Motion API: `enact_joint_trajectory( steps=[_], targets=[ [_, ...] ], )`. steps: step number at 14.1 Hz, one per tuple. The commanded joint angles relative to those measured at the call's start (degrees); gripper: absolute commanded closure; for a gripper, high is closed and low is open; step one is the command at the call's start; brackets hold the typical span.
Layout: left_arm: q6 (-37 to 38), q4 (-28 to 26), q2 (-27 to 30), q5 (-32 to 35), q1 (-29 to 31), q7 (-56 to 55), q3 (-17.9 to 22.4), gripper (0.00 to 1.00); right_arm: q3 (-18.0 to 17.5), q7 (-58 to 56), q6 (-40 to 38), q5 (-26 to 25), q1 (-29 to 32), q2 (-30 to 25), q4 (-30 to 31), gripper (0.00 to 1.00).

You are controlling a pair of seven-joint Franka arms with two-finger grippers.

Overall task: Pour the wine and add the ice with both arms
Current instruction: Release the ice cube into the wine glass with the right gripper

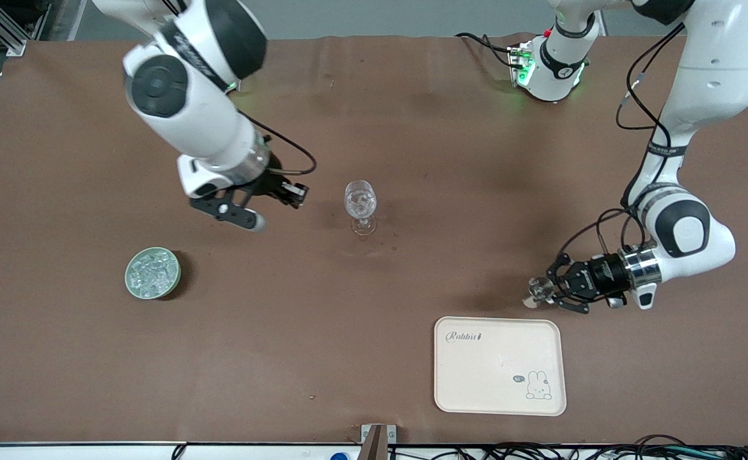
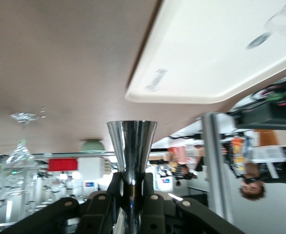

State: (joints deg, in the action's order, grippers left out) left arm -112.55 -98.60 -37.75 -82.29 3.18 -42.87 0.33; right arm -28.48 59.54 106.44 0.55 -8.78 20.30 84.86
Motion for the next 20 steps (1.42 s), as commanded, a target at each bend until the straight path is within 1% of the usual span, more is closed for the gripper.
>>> enact_joint_trajectory(
  steps=[1, 3, 5, 6, 9, 11, 15, 17, 19, 20],
  targets=[
    [0.84, 6.83, -5.91, -3.84, -0.81, 0.16, 0.99, 1.00, -2.36, 6.71, 2.11, -3.18, -2.20, 2.90, 0.04, 1.00],
    [0.84, 7.55, -7.94, -6.29, -0.63, 0.42, 0.99, 1.00, -2.80, 8.13, 3.76, -3.71, -3.61, 3.78, 2.32, 1.00],
    [0.84, 9.38, -10.48, -9.54, -0.54, 0.33, 2.73, 0.99, -3.33, 9.71, 5.10, -3.97, -4.66, 4.05, 4.08, 1.00],
    [0.84, 10.09, -11.28, -10.77, -0.72, 0.33, 2.83, 0.99, -3.42, 9.80, 5.18, -4.41, -4.84, 4.05, 4.78, 1.00],
    [0.23, 10.27, -13.30, -14.64, -0.81, 0.77, 2.83, 0.99, -3.42, 11.03, 8.07, -5.82, -5.46, 4.40, 7.24, 1.00],
    [-0.48, 10.36, -14.62, -18.33, -0.99, 2.08, 2.92, 0.98, -3.42, 11.03, 8.96, -6.00, -5.90, 5.19, 7.52, 0.99],
    [-0.74, 10.45, -16.47, -20.97, -1.25, 5.86, 2.92, 0.94, -3.42, 11.12, 10.45, -6.26, -6.78, 6.50, 7.52, 0.98],
    [-1.79, 10.36, -16.65, -21.33, -1.34, 10.85, 2.92, 0.92, -3.42, 11.12, 10.72, -6.26, -6.78, 7.03, 7.43, 0.97],
    [-1.80, 10.28, -16.74, -22.47, -1.42, 12.20, 2.92, 0.91, -3.42, 11.04, 10.63, -6.26, -6.78, 7.30, 7.34, 0.95],
    [-2.06, 10.27, -16.74, -22.74, -1.51, 12.20, 2.92, 0.91, -3.42, 11.03, 10.72, -6.35, -6.78, 7.56, 7.34, 0.91]
  ],
)
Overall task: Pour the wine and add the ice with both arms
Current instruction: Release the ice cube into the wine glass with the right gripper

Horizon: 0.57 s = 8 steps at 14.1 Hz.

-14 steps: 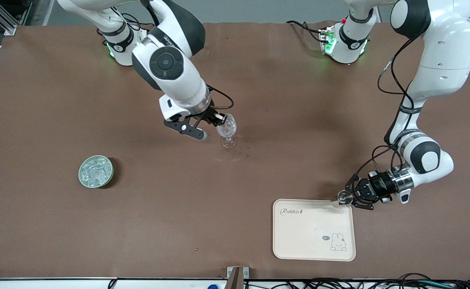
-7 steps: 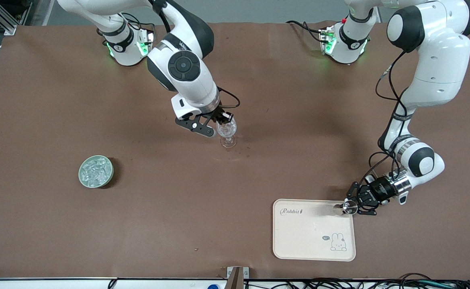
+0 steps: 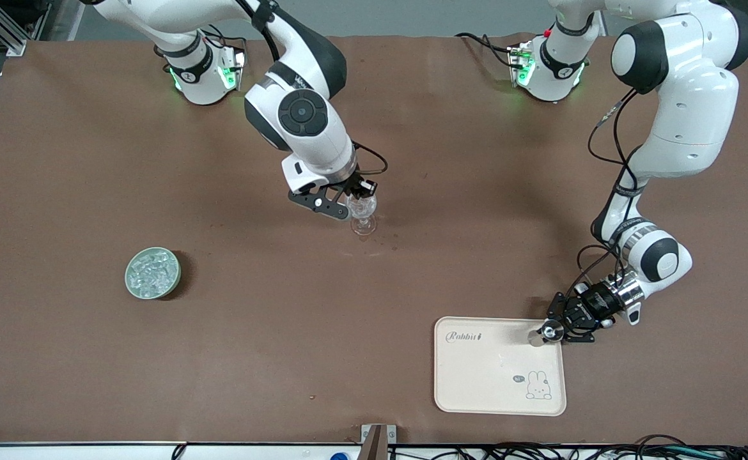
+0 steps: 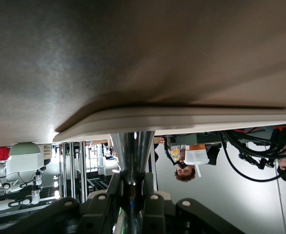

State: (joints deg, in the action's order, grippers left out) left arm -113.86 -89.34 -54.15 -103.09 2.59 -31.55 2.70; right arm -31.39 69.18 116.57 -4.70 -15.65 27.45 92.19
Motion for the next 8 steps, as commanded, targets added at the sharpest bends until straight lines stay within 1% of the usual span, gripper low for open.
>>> enact_joint_trajectory(
  steps=[1, 2, 3, 4, 6, 7, 8],
  targets=[
    [-1.01, 1.01, -0.34, -1.94, -0.92, 0.96, 0.55, 0.87, -0.52, 1.39, 0.50, -1.19, 0.09, 1.02, -0.25, 0.82],
    [-1.01, 1.01, -0.34, -2.73, -0.92, 0.96, 0.55, 0.61, -0.52, 1.31, 0.50, -1.28, 0.26, 1.11, -0.34, 0.69],
    [-1.01, 0.84, -0.17, -4.13, -0.48, 0.79, 0.55, 0.01, -0.60, 1.31, 0.41, -1.19, 0.35, 1.11, -0.43, 0.58],
    [-1.01, 0.57, 0.01, -4.23, -0.48, 0.79, 0.55, 0.00, -0.60, 1.31, 0.32, -1.19, 0.44, 1.11, -0.69, 0.49],
    [-1.01, 0.40, 0.54, -3.88, -0.04, 0.44, 0.64, 0.00, -0.78, 1.39, 0.23, -1.10, 0.53, 1.03, -1.04, 0.38],
    [-0.84, 0.40, 0.71, -3.62, 0.05, 0.00, 0.90, 0.00, -1.22, 1.31, -0.20, -1.10, 0.88, 1.02, -1.66, 0.36],
    [-0.75, 0.31, 1.59, -1.61, -0.04, -0.18, 1.60, 0.00, -1.39, 1.13, -0.38, -1.01, 1.06, 0.76, -2.62, 0.33]
  ],
)
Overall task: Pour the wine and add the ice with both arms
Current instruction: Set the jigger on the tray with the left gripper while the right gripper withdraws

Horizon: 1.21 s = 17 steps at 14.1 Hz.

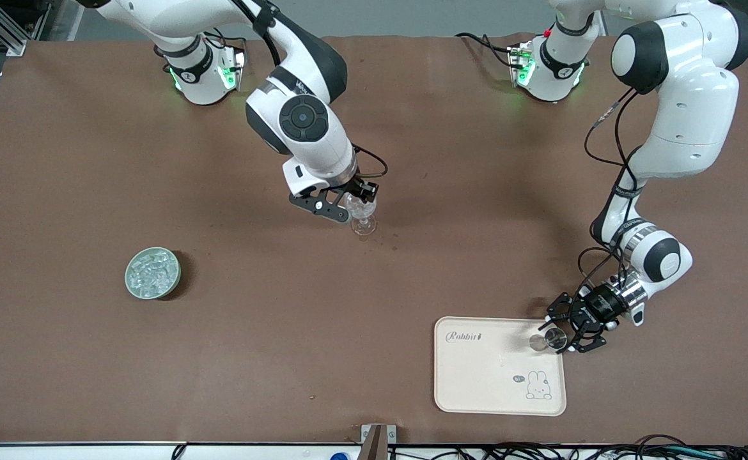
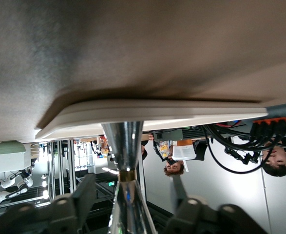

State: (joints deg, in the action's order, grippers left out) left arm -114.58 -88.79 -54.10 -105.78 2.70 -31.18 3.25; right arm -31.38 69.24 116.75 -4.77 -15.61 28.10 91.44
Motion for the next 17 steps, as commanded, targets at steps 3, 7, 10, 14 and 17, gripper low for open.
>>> enact_joint_trajectory(
  steps=[3, 7, 10, 14, 17],
  targets=[
    [0.40, -0.16, 3.39, 8.91, 0.46, -1.94, 2.45, 0.00, -1.84, 0.37, -6.43, -1.29, 4.35, -3.56, -3.73, 0.02],
    [2.51, 0.90, 6.72, 24.09, 0.56, -4.68, 6.50, 0.00, 4.18, -11.02, -14.69, -3.05, 8.67, -15.16, -3.29, 0.00],
    [5.40, 7.21, 7.08, 36.66, 0.73, -4.77, 7.73, 0.00, 15.78, -22.80, -19.63, -3.05, 8.93, -21.85, -3.29, 0.00],
    [6.47, 14.69, 7.17, 44.34, 0.30, -4.16, 10.01, 0.00, 28.35, -39.49, -20.07, -0.60, 10.69, -25.11, -3.46, 0.00],
    [6.47, 18.82, 7.26, 49.24, -0.15, -2.23, 11.78, 0.00, 35.66, -52.68, -21.65, 4.41, 11.39, -27.04, -3.29, 0.00]
  ],
)
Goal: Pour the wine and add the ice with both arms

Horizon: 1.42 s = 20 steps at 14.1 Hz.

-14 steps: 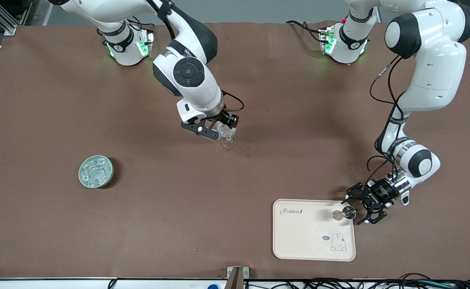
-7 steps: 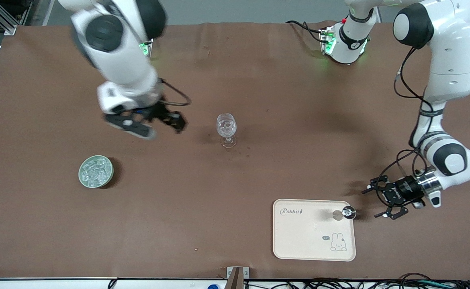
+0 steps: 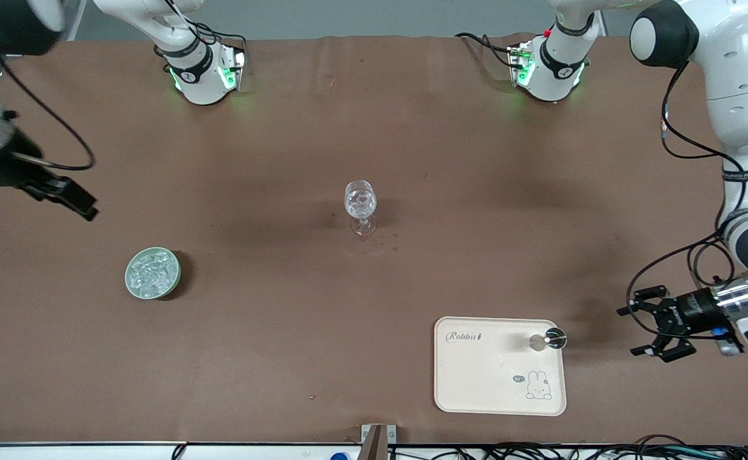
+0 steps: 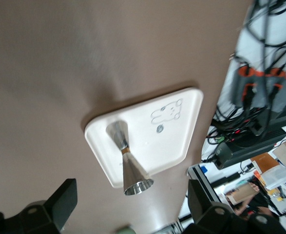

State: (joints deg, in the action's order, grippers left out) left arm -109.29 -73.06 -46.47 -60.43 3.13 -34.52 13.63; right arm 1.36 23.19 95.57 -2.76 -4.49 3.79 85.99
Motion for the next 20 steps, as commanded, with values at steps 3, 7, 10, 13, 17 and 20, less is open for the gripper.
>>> enact_joint_trajectory(
  steps=[3, 7, 10, 13, 17, 20],
  targets=[
    [0.40, 4.59, 2.51, 6.45, -0.67, 4.01, 1.75, 0.00, 3.47, -12.80, -2.22, 3.19, 3.69, -3.35, 1.12, 0.00],
    [0.48, 3.63, 11.73, 31.87, -1.19, 16.12, -2.97, 0.00, 3.03, -14.22, -8.46, 4.25, 4.49, -3.09, -3.02, 0.00],
    [1.53, 2.32, 17.80, 48.08, -0.85, 18.96, -10.01, 0.00, 2.07, -14.31, -8.29, 4.25, 5.10, -2.82, -3.02, 0.00],
    [5.82, -1.37, 25.61, 51.90, -1.02, 26.23, -11.87, 0.00, 1.54, -14.22, -8.47, 4.34, 4.93, -2.91, -2.58, 0.00],
    [10.50, -7.61, 36.34, 51.99, -1.11, 36.70, -11.96, 0.02, -0.31, -14.31, -8.56, 4.43, 6.69, -3.00, -2.05, 0.00],
    [10.77, -13.93, 43.02, 56.62, -1.20, 35.94, -15.54, 0.02, -0.22, -17.63, -8.99, 4.34, 6.60, -3.00, -1.96, 0.00]
  ],
)
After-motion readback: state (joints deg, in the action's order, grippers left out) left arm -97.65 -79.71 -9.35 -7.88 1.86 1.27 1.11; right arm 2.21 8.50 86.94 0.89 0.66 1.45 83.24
